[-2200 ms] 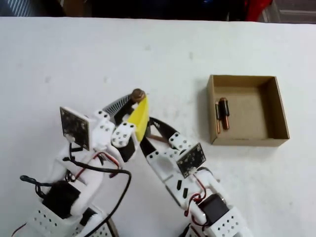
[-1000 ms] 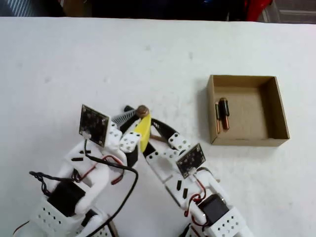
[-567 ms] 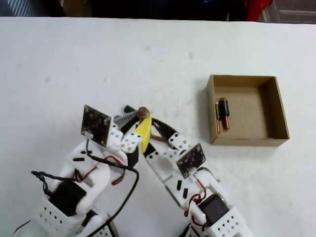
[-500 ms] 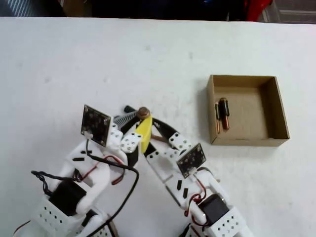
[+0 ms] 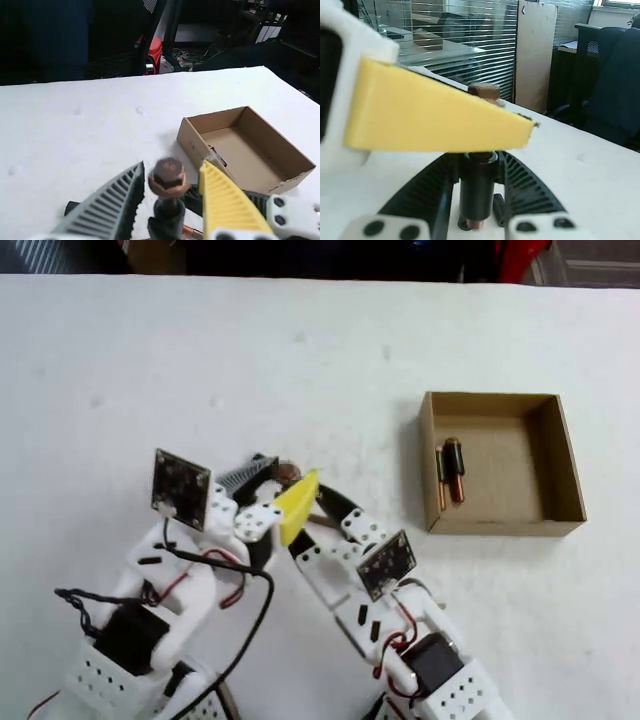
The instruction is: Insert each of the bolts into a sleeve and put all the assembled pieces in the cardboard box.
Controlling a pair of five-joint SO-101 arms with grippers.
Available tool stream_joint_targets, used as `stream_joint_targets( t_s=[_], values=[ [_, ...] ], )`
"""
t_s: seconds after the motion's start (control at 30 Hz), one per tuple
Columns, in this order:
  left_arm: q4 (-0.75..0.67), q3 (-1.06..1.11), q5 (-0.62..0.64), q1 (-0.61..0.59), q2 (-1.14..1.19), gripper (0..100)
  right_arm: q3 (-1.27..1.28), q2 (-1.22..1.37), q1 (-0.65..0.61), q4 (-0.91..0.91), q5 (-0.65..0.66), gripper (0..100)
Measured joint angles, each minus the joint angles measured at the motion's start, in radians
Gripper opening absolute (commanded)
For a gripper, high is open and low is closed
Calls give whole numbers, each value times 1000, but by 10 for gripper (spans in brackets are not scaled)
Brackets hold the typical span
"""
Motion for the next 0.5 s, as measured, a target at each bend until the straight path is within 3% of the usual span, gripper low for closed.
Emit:
stream_joint_targets(
  t_s=[0.5],
  values=[
    [0,-17,-81,-9,0,199,0,2,-2,21,0,17]
  ],
)
